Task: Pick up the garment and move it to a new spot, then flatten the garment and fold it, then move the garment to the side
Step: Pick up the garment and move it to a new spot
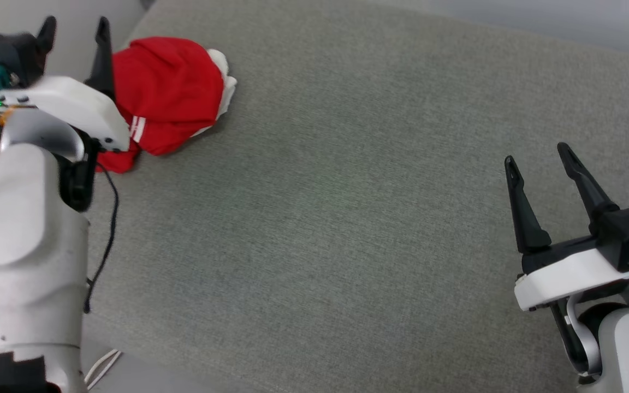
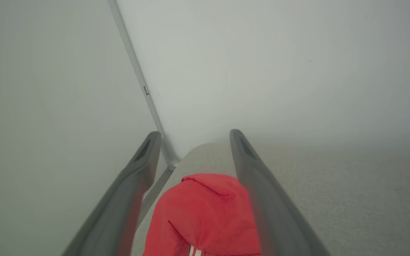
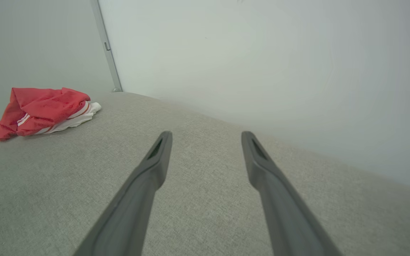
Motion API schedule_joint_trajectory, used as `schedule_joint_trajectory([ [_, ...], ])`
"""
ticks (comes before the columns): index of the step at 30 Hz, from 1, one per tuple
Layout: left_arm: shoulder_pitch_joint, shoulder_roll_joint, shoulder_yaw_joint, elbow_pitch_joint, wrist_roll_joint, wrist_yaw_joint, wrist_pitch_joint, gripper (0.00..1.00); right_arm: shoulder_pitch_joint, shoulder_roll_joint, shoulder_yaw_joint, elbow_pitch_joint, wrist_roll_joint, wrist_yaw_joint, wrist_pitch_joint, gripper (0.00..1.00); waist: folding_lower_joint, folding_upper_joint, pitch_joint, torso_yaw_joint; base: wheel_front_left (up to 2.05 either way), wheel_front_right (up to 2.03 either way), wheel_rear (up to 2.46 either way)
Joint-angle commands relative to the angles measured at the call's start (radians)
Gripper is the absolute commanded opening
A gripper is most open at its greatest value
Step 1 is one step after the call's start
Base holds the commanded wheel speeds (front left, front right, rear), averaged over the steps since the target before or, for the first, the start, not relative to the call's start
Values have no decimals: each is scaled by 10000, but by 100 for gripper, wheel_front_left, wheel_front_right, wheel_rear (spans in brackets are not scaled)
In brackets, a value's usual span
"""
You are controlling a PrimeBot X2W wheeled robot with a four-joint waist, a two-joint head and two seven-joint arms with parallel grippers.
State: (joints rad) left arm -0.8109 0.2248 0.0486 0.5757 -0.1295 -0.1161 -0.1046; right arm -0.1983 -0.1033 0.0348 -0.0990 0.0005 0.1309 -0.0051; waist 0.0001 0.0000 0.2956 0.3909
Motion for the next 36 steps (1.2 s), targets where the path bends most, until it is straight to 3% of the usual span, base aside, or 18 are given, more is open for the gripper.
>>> schedule_joint_trajectory([
  [1,-382,250,-42,291,-107,-57,396,100,-211,-78,25,-89,41,-3,-16,100,-1,0,793,-729,0,0,0],
  [7,-1752,1449,-886,1981,-963,-136,3375,100,-613,-193,-86,-225,46,-3,-61,100,-1,0,1866,-1328,0,0,0],
  [8,-2015,1972,-1300,2469,-1697,-141,4563,100,-773,-274,-109,-215,60,-3,-76,100,-1,0,2295,-1506,0,0,0],
  [11,-2078,2327,-1512,2862,-2312,-143,5416,100,-910,-388,-75,-300,63,-3,-23,100,-1,0,2724,-1605,0,0,0],
  [15,-2022,2600,-1506,3371,-2890,-143,5998,100,-1111,-483,13,-362,131,-3,2,100,-1,0,3116,-1701,0,0,0],
  [20,-1866,2249,-1144,4286,-3621,86,6677,97,-1249,-628,85,-370,93,-3,49,100,-1,0,3317,-1727,0,0,0],
  [22,-1882,2095,-1078,4502,-3773,126,6831,15,-1311,-677,78,-376,54,-3,86,100,-1,0,3306,-1708,0,0,0],
  [23,-1942,2080,-1059,4522,-3808,158,6744,0,-1335,-678,71,-377,29,-3,96,100,-1,0,3290,-1695,0,0,0],
  [30,-2509,2604,-1178,3929,-3345,245,4745,0,-1149,-523,133,-79,104,-3,-42,100,-1,0,2519,-1617,0,0,0],
  [36,-2704,2576,-988,3525,-3231,419,2458,0,-861,-266,105,253,193,-3,-251,100,-1,0,1434,-1650,0,0,0],
])
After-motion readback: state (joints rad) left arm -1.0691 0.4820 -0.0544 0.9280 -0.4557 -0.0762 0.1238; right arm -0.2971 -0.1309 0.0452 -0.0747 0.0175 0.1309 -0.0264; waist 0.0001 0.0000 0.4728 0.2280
